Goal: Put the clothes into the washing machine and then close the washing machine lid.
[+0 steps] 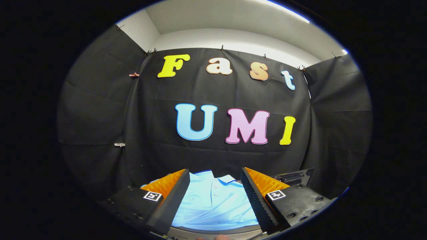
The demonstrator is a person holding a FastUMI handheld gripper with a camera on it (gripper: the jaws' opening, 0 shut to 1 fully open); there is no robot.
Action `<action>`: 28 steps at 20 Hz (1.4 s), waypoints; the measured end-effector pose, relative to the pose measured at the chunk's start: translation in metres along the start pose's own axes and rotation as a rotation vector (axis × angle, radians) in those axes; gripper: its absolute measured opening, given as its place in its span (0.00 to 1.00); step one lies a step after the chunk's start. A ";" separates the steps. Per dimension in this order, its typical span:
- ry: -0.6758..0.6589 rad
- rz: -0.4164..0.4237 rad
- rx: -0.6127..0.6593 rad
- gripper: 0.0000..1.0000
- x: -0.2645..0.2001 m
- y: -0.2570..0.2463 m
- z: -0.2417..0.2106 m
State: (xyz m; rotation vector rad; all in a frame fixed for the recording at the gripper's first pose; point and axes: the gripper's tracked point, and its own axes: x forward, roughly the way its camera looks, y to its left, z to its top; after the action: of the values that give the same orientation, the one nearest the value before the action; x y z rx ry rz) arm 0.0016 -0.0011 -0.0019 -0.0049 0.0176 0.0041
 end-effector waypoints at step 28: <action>0.483 0.074 0.034 0.99 0.101 -0.003 -0.113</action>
State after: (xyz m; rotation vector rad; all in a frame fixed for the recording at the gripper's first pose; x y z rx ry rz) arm 0.1006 -0.0043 -0.1164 0.0287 0.5008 0.0770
